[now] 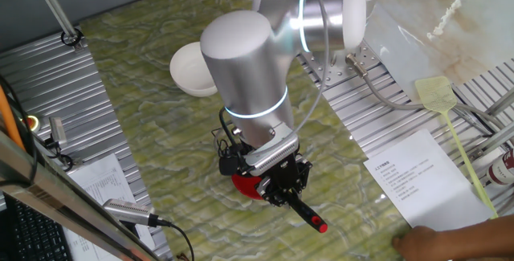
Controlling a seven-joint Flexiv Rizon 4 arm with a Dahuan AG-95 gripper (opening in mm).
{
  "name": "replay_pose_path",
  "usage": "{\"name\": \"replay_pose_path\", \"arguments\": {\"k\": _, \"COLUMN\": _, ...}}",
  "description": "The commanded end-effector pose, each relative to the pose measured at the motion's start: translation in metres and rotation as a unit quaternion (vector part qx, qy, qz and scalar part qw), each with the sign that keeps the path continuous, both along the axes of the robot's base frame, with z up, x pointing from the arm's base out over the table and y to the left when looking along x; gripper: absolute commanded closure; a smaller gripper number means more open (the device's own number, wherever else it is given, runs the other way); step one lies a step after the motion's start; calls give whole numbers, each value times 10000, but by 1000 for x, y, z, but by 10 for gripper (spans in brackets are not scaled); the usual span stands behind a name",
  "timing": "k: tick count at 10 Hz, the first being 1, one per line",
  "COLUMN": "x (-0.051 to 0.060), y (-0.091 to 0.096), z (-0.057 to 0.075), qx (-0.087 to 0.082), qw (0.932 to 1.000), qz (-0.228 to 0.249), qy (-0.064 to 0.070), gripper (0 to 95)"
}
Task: Scoop water with a large spoon from one bowl to another
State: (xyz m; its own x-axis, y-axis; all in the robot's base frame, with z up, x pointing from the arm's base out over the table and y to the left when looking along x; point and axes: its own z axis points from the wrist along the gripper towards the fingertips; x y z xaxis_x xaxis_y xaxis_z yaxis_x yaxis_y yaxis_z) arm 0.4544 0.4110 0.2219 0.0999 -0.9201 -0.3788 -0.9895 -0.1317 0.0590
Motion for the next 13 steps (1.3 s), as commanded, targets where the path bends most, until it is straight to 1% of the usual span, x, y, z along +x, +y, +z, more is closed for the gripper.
{"name": "replay_pose_path", "arguments": {"k": 1, "x": 0, "y": 1, "z": -1, "qx": -14, "qw": 10000, "qz": 4, "qy": 22, "gripper": 950}}
{"name": "replay_pose_path", "arguments": {"k": 3, "x": 0, "y": 1, "z": -2, "qx": -4, "qw": 10000, "qz": -10, "qy": 39, "gripper": 950}}
{"name": "replay_pose_path", "arguments": {"k": 4, "x": 0, "y": 1, "z": -3, "qx": -16, "qw": 10000, "qz": 10, "qy": 77, "gripper": 950}}
{"name": "replay_pose_path", "arguments": {"k": 5, "x": -1, "y": 2, "z": -5, "qx": -32, "qw": 9999, "qz": 39, "qy": 158, "gripper": 950}}
{"name": "replay_pose_path", "arguments": {"k": 6, "x": -1, "y": 3, "z": -5, "qx": -38, "qw": 9998, "qz": 46, "qy": 201, "gripper": 950}}
{"name": "replay_pose_path", "arguments": {"k": 9, "x": -3, "y": 4, "z": -7, "qx": -111, "qw": 9994, "qz": 129, "qy": 289, "gripper": 950}}
{"name": "replay_pose_path", "arguments": {"k": 11, "x": -4, "y": 3, "z": -8, "qx": -113, "qw": 9994, "qz": 169, "qy": 291, "gripper": 950}}
{"name": "replay_pose_path", "arguments": {"k": 12, "x": -4, "y": 2, "z": -9, "qx": -103, "qw": 9995, "qz": 147, "qy": 254, "gripper": 950}}
{"name": "replay_pose_path", "arguments": {"k": 13, "x": -5, "y": 2, "z": -9, "qx": -127, "qw": 9996, "qz": 113, "qy": 240, "gripper": 950}}
